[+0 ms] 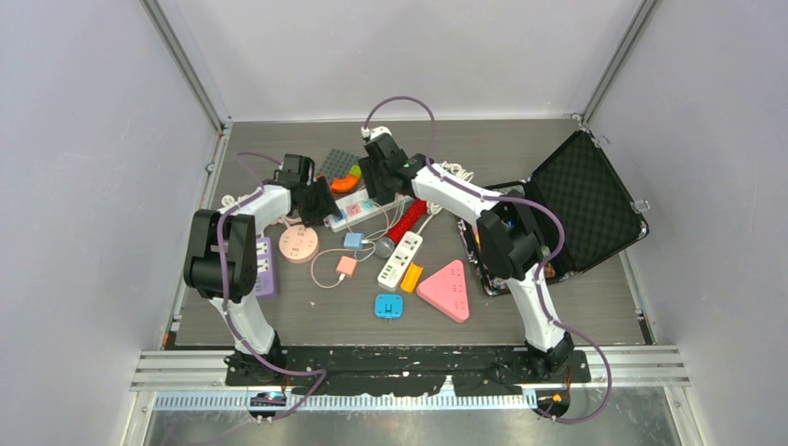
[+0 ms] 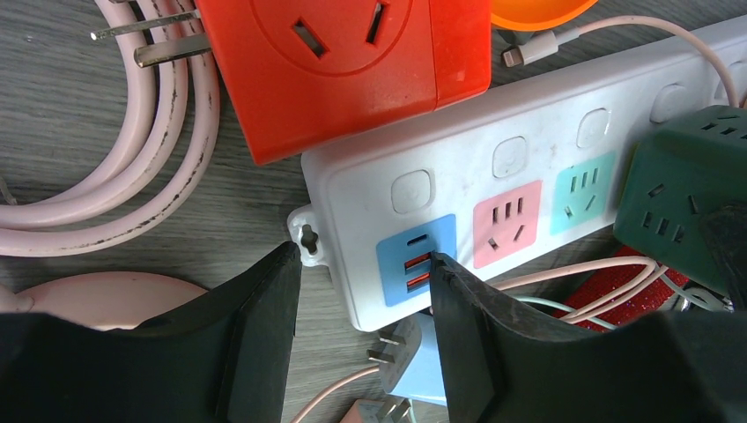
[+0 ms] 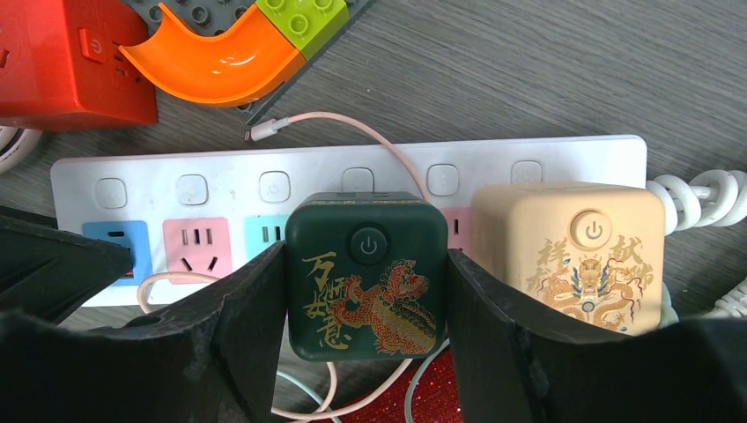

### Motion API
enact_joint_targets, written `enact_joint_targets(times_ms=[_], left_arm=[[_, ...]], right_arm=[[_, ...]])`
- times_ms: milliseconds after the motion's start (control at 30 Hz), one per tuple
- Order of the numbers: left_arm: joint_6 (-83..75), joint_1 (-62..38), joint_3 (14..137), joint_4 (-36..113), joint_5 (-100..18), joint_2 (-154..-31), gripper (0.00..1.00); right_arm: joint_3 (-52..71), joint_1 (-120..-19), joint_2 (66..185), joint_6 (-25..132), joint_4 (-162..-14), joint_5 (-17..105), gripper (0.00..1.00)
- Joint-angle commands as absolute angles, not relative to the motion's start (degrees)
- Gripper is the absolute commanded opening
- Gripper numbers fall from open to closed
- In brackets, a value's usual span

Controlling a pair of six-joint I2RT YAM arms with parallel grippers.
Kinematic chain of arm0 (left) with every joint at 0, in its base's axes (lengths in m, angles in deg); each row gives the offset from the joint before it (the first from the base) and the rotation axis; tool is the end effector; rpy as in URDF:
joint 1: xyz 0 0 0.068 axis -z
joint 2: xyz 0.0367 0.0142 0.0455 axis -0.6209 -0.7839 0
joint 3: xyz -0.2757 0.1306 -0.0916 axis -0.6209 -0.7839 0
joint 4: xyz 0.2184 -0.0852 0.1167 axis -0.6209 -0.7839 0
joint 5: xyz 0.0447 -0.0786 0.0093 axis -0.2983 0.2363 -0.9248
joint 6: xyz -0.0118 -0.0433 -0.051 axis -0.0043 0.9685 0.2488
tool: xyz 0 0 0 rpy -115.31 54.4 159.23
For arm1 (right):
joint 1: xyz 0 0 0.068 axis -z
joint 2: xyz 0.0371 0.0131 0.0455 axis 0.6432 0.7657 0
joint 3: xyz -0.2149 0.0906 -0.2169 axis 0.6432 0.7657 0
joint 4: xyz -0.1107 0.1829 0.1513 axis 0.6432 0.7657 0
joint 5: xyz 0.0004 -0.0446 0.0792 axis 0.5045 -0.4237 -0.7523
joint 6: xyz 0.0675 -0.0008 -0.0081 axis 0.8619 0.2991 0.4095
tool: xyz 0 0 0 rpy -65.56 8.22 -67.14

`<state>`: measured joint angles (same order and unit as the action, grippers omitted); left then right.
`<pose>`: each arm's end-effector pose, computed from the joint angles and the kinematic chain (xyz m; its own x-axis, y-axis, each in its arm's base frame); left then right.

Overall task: Insert the plug
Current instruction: Insert the plug into the socket.

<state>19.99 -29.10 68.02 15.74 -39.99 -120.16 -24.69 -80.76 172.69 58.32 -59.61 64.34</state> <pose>0.3797 -0.0708 0.2019 -0.8262 -0.4474 -0.3422 -0.2957 0.8616 -0.4126 0.4260 0.3509 0.2426 -0.6509 -0.2974 -0.6985 -0.3979 0.9172 -0.0198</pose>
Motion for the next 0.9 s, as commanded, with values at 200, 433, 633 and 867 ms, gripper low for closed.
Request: enact_joint_targets(times_ms=[200,433,633,867], left_arm=[[20.3,-29.0,69.6,15.2,-39.3,-118.7,0.55],[19.3,-28.9,72.4,11.2,-38.6,-114.5,0.57],[16.6,-29.0,72.7,7.4,-38.8,-109.1,0.64],[12.1,-29.0,71.4,4.9,-41.2,-102.7,0.83]], right_arm=[[-18.1,-81.5,177.5,58.3,-46.6,72.1,0.05],[-27.6,-81.1,176.1,59.4,-44.8,70.3,0.42],[-37.3,-79.3,176.6,59.9,-42.8,64.4,0.85],[-35.3,-78.7,174.6,59.4,-44.8,60.1,0.99]])
